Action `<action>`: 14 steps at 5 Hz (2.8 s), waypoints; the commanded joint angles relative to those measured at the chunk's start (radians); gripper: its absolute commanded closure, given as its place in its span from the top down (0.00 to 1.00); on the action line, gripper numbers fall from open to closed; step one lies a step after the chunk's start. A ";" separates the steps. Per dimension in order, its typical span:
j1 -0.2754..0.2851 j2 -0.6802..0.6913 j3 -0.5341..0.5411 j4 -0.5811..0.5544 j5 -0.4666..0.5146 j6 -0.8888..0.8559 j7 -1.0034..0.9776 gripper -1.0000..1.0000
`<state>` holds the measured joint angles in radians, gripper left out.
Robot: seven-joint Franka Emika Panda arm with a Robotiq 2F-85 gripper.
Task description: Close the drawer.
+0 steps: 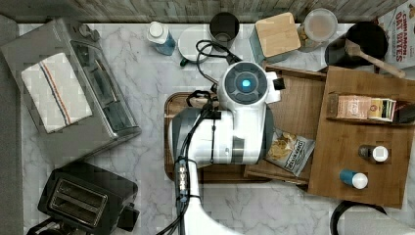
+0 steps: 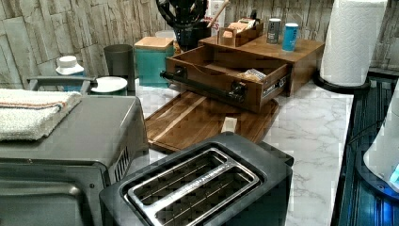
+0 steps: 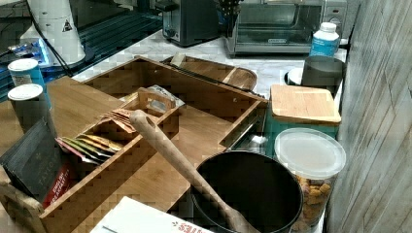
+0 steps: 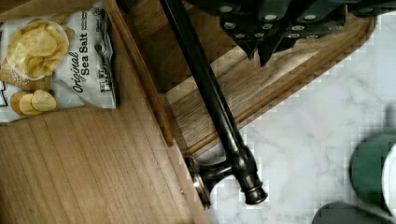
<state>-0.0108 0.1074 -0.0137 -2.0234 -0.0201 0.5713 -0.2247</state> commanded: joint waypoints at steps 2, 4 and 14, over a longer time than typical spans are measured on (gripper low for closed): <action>0.061 0.125 0.056 0.021 -0.099 0.120 -0.117 0.00; 0.045 0.178 0.043 0.010 -0.148 0.150 -0.097 0.00; -0.383 0.247 -0.167 0.158 -0.015 0.096 -0.866 0.00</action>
<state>-0.2151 0.3364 -0.0280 -2.0488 -0.0215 0.6768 -1.0146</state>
